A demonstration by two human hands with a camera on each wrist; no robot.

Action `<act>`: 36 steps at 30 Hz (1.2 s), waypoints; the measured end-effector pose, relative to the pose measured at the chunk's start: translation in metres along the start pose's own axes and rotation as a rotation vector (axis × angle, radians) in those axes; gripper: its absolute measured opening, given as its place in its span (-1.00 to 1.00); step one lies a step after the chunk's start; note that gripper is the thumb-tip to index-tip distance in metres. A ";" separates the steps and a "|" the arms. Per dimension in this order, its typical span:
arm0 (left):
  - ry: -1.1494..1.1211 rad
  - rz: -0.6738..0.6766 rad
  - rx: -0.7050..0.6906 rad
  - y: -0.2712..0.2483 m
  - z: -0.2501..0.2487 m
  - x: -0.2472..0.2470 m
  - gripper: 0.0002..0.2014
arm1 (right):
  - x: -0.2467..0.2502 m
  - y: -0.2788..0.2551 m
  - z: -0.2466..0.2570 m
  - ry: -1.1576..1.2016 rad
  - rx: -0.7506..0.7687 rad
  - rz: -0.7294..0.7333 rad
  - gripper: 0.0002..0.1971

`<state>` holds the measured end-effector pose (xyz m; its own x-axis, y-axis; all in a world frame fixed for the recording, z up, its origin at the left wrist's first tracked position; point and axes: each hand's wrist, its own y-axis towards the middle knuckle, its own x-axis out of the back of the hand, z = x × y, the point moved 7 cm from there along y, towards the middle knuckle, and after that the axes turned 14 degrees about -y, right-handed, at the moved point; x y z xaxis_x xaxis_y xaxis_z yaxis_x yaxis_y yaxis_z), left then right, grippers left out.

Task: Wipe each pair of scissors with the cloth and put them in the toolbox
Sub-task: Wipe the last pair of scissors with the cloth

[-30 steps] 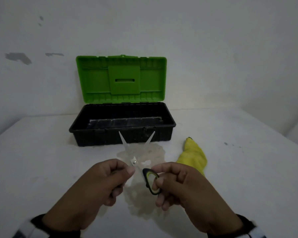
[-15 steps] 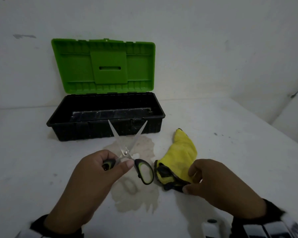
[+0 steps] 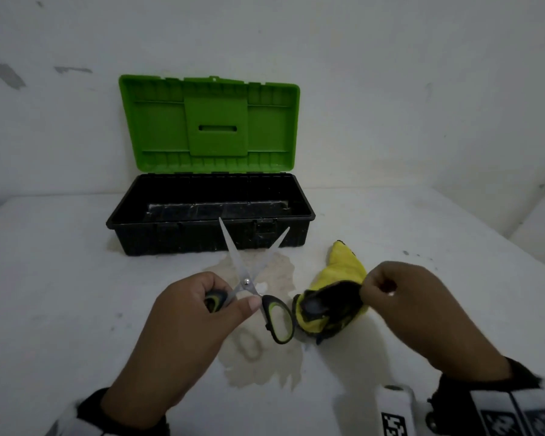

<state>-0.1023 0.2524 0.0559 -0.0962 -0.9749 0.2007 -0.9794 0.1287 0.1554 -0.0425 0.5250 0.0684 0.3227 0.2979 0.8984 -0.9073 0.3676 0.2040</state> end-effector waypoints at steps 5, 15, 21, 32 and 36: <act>0.067 -0.006 -0.036 -0.001 -0.013 0.003 -0.66 | 0.013 -0.002 0.009 0.579 0.000 -0.191 -0.80; 0.113 0.025 -0.074 -0.005 -0.032 -0.002 -0.67 | -0.008 -0.016 0.085 0.719 0.289 -0.085 -0.87; 0.161 0.009 -0.094 -0.010 -0.036 -0.004 -0.69 | -0.022 -0.023 0.094 0.762 0.161 -0.087 -0.90; 0.171 0.041 -0.140 -0.010 -0.030 -0.004 -0.66 | -0.032 -0.031 0.093 0.733 0.063 -0.019 -0.77; 0.153 0.054 -0.154 -0.010 -0.030 -0.003 -0.63 | -0.024 -0.027 0.087 0.731 0.026 -0.130 -0.72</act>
<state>-0.0866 0.2596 0.0829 -0.1084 -0.9285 0.3551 -0.9338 0.2177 0.2840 -0.0489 0.4314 0.0750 0.5172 0.7666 0.3804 -0.8525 0.4221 0.3084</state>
